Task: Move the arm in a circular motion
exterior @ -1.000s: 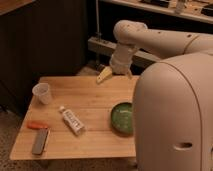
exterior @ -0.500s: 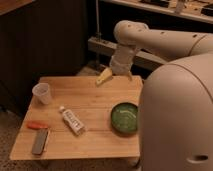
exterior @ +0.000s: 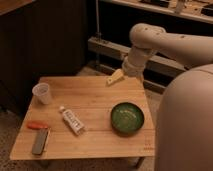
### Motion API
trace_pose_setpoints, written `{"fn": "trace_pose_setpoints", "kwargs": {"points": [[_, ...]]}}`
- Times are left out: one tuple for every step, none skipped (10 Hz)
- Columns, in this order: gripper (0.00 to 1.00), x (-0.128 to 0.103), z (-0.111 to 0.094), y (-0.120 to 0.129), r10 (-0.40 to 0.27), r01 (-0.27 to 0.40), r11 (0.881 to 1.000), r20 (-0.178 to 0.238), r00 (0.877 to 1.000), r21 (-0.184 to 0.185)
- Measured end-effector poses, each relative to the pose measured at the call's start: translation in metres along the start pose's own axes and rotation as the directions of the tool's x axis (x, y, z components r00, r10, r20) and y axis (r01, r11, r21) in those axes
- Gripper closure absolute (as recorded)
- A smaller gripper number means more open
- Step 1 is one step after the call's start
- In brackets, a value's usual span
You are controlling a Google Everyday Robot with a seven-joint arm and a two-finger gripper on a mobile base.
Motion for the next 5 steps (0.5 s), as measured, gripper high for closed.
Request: {"fn": "trace_pose_setpoints", "kwargs": {"points": [[0.00,-0.008,-0.006,0.011,0.014,-0.014,1.000,-0.011,1.000,0.000],[0.00,-0.014,-0.013,0.015,0.024,-0.024,1.000,-0.022,0.999,0.001],[0.00,-0.023,-0.019,0.013,0.036,-0.035,0.999,-0.033,0.999,0.002],[0.00,-0.040,-0.026,0.009,0.052,-0.052,0.999,-0.045,0.998,0.005],[0.00,-0.066,-0.034,0.004,0.075,-0.074,0.997,-0.057,0.996,0.008]]}}
